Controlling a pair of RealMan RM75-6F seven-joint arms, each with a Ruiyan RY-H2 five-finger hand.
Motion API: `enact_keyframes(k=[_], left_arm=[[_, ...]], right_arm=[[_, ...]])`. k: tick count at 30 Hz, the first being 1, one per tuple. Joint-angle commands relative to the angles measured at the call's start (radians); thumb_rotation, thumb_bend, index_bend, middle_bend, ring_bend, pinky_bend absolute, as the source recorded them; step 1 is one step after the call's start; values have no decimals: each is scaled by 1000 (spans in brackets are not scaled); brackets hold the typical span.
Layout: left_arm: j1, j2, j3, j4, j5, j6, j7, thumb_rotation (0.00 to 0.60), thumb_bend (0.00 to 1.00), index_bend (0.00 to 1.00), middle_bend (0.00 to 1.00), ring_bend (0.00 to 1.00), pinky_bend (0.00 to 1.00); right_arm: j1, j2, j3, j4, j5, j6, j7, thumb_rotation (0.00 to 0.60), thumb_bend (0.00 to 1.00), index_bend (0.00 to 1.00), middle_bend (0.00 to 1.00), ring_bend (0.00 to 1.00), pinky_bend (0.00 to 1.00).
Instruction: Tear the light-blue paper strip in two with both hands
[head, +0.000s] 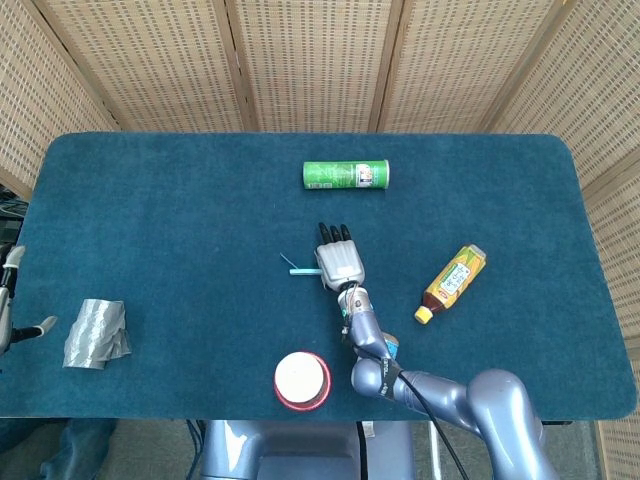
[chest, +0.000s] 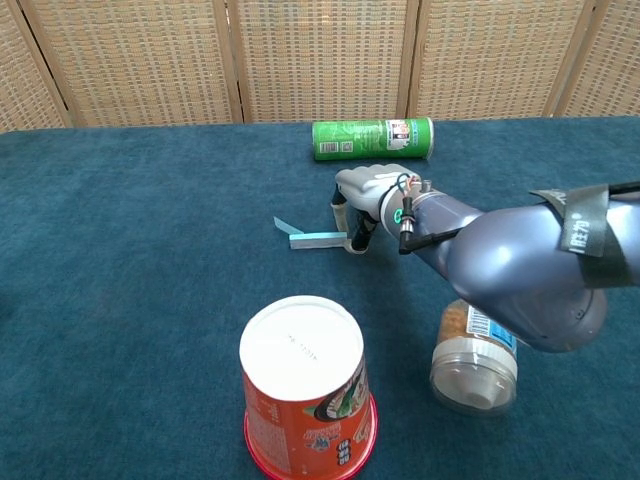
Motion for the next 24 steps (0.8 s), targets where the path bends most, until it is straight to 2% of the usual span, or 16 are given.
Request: enact_keyframes(k=[1, 12, 21, 24], left_arm=[[0, 0, 1, 0, 0, 0, 1, 600, 0, 0, 0, 0, 0], [-7, 1, 3, 4, -3, -18, -1, 600, 0, 0, 0, 0, 0], [-40, 13, 0, 3, 27, -49, -3, 600, 0, 0, 0, 0, 0], [-88, 32, -10, 11, 98, -73, -17, 600, 0, 0, 0, 0, 0]], right_arm=[[-2, 1, 1, -2, -4, -1, 3, 600, 466, 562, 0, 0, 0], [-30, 43, 27, -86, -12, -12, 68, 600, 504, 591, 3, 0, 0], [-83, 140, 30, -255, -77, 13, 154, 600, 517, 593, 5, 0, 0], [-98, 178, 30, -329, -81, 25, 168, 600, 517, 594, 5, 0, 0]])
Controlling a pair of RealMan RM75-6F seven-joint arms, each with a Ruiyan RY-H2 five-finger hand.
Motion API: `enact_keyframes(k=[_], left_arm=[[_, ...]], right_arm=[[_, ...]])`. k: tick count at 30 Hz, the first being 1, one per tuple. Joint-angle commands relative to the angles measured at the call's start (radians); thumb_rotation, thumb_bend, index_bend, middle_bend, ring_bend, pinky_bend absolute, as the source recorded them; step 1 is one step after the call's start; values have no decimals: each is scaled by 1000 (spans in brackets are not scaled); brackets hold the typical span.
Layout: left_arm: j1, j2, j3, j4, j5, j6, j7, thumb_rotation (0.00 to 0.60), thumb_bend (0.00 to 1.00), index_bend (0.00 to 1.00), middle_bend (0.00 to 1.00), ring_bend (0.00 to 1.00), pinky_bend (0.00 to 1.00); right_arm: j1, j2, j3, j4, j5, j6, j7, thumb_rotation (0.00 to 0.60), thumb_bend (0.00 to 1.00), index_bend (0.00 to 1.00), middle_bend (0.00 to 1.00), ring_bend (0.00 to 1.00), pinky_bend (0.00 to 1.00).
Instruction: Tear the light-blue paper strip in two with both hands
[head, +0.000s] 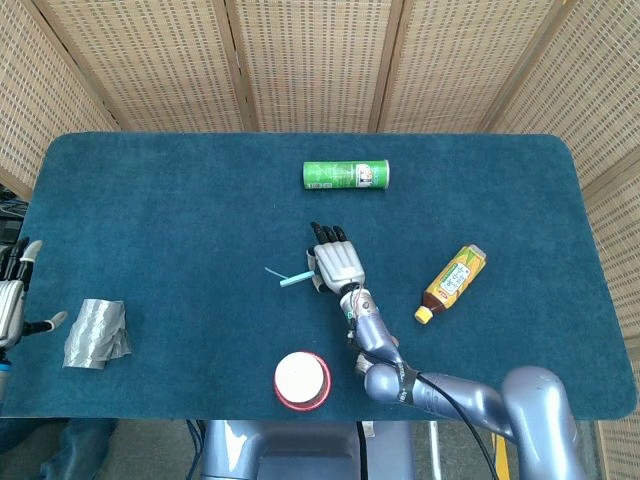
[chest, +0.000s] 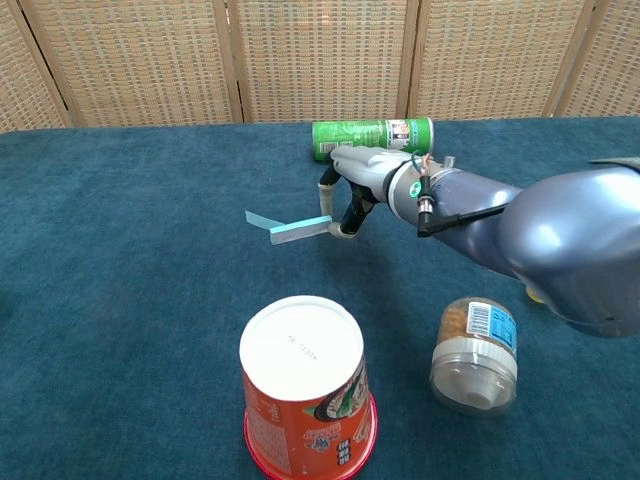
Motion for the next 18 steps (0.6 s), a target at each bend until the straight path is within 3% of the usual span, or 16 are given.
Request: enact_keyframes(k=[1, 3, 4, 6, 8, 9, 14, 18], left_arm=[[-82, 19, -21, 22, 117, -31, -28, 600, 0, 0, 0, 0, 0], [-124, 16, -26, 56, 173, -54, -75, 600, 0, 0, 8, 11, 0], [-149, 11, -29, 75, 208, -59, -101, 600, 0, 0, 62, 64, 7], [-189, -3, -30, 106, 267, -64, -134, 600, 0, 22, 257, 247, 48], [-233, -29, -33, 145, 314, -69, -138, 600, 0, 115, 496, 470, 128], [-249, -42, -35, 159, 327, -70, -133, 600, 0, 151, 543, 516, 160], [-326, -102, -43, 205, 349, -113, -132, 600, 0, 297, 671, 657, 446], [-378, -141, -42, 234, 355, -156, -133, 600, 0, 369, 711, 694, 554]], right_arm=[[-24, 54, 0, -98, -17, 25, 22, 600, 517, 594, 5, 0, 0], [-29, 72, -7, -139, -17, 42, 12, 600, 517, 595, 5, 0, 0], [-29, 78, -11, -157, -14, 51, 5, 600, 517, 595, 5, 0, 0], [-27, 85, -16, -179, -8, 64, -6, 600, 517, 595, 5, 0, 0], [-25, 90, -22, -200, -2, 79, -17, 600, 522, 595, 5, 0, 0], [-25, 92, -25, -208, 0, 84, -21, 600, 530, 595, 5, 0, 0], [-19, 96, -37, -241, 4, 109, -37, 600, 543, 595, 5, 0, 0], [-13, 95, -39, -255, 8, 125, -45, 600, 544, 598, 5, 0, 0]])
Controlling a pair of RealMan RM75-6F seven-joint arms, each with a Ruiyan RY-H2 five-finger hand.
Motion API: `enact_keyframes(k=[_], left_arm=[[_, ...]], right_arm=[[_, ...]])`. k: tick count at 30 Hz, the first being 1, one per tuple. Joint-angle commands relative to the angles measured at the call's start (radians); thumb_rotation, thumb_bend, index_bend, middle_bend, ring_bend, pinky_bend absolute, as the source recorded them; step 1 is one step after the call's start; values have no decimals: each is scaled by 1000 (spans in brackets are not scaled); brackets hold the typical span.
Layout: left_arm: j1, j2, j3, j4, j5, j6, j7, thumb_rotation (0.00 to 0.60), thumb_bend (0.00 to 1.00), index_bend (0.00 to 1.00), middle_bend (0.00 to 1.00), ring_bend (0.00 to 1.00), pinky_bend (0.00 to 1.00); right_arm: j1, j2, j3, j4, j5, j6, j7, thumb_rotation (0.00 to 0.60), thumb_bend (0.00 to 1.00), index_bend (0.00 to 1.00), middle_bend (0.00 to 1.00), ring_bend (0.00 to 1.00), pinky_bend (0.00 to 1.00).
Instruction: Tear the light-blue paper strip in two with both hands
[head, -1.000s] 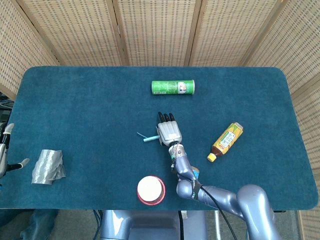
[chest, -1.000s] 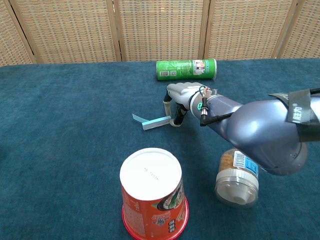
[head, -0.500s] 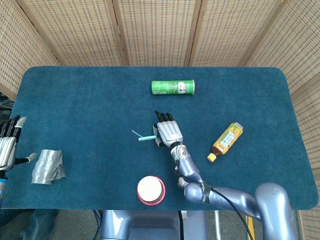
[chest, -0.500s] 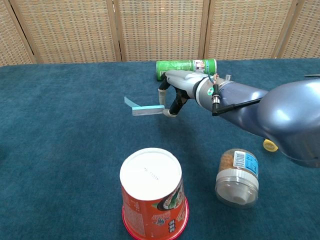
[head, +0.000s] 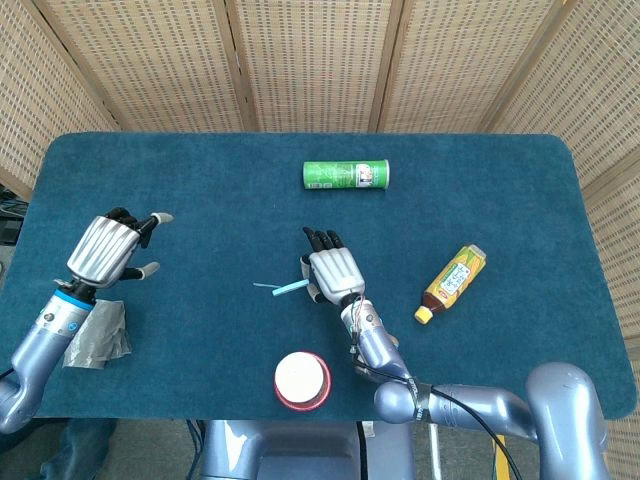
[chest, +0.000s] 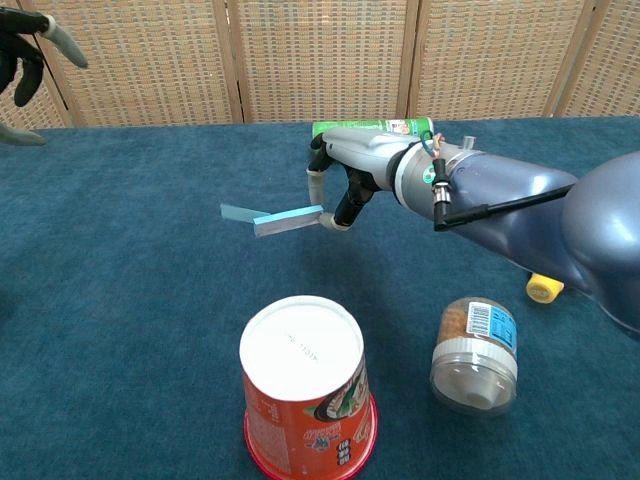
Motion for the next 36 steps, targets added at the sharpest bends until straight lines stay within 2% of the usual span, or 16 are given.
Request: enact_keyframes(k=[1, 10, 14, 19, 25, 30, 34, 36], left_arm=[[-50, -45, 2, 37, 11, -40, -3, 600, 0, 383, 713, 697, 562], [-113, -129, 16, 84, -7, -86, 13, 600, 0, 472, 716, 709, 614], [-124, -139, 21, 78, -24, -111, -7, 600, 0, 476, 719, 718, 623], [-161, -134, 35, 48, -53, -194, -34, 600, 7, 467, 717, 718, 623], [-191, -126, 42, 19, -100, -267, 9, 600, 108, 436, 718, 719, 624], [-220, -126, 53, 4, -116, -319, -7, 600, 173, 420, 721, 768, 666], [-234, -126, 61, 3, -114, -332, -17, 600, 296, 378, 725, 778, 675], [-240, -129, 62, 5, -114, -331, -20, 600, 326, 366, 725, 778, 675]], right_arm=[[5, -1, -1, -9, 4, 10, -4, 600, 544, 598, 5, 0, 0], [19, -5, -1, -27, 24, 28, -12, 600, 567, 598, 5, 0, 0], [23, -5, 0, -33, 32, 32, -15, 600, 568, 598, 5, 0, 0], [32, -6, 2, -46, 46, 48, -31, 600, 568, 598, 5, 0, 0], [38, -4, 3, -58, 61, 62, -39, 600, 569, 598, 5, 0, 0], [44, -7, -1, -61, 68, 69, -46, 600, 569, 598, 5, 0, 0], [46, -8, -4, -60, 73, 72, -47, 600, 569, 598, 5, 0, 0], [46, -8, -3, -60, 75, 71, -45, 600, 569, 598, 5, 0, 0]])
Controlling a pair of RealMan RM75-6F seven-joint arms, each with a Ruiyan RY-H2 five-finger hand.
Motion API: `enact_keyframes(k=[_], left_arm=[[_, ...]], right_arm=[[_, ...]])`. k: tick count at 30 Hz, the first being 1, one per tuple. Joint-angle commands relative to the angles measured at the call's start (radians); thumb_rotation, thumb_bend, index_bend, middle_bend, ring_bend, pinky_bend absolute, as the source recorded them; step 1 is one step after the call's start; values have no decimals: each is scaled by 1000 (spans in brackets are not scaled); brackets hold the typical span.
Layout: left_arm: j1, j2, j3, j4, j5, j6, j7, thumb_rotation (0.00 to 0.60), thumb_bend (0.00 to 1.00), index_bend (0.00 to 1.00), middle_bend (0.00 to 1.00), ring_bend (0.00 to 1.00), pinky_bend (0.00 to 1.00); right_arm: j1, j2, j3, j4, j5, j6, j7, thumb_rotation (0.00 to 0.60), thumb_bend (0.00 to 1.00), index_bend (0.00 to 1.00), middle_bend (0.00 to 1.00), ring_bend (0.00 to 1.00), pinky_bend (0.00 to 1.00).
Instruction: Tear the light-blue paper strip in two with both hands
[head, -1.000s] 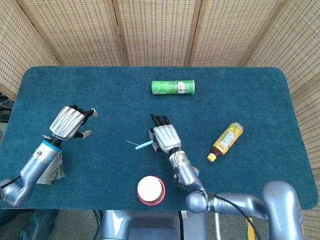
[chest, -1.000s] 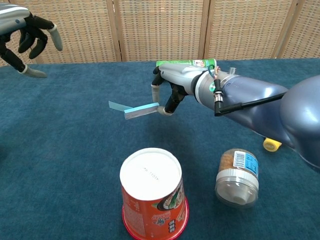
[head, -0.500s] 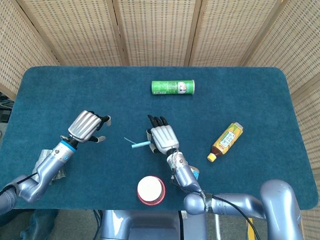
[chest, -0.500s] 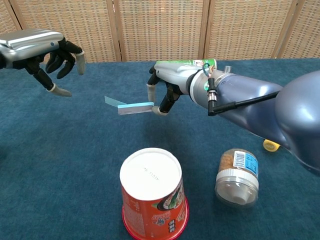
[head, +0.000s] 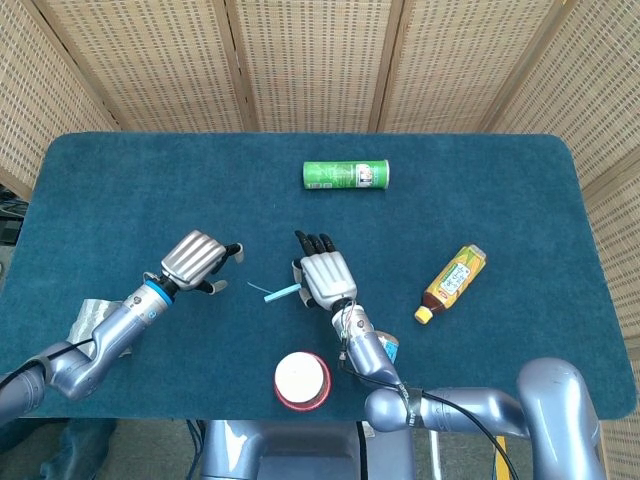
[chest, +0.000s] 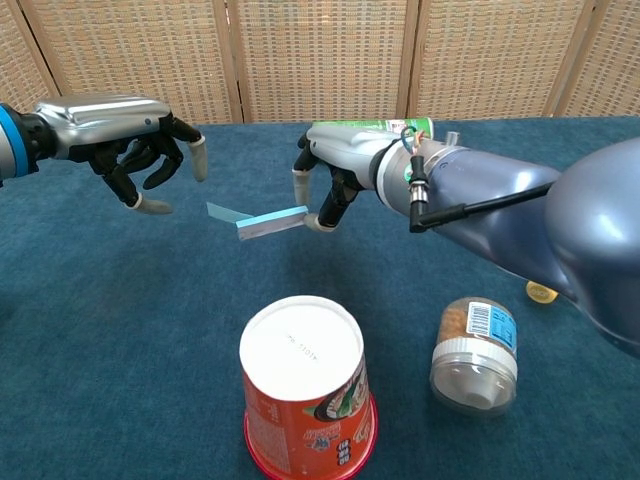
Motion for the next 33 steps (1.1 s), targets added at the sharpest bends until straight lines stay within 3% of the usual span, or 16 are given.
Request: enact_keyframes(k=[1, 13, 33], left_arm=[[-6, -4, 3, 2, 0, 0, -8, 600, 317, 365, 725, 778, 675], [-27, 6, 21, -20, 8, -12, -76, 600, 273, 361, 735, 782, 675], [-59, -27, 17, -28, -24, -22, -59, 600, 350, 396, 740, 783, 675]], right_arm=[[1, 0, 0, 1, 2, -1, 3, 600, 569, 598, 5, 0, 0], [7, 4, 5, 4, 16, 6, -1, 600, 569, 598, 5, 0, 0], [10, 12, 3, -5, 21, 8, 7, 600, 620, 598, 5, 0, 0]])
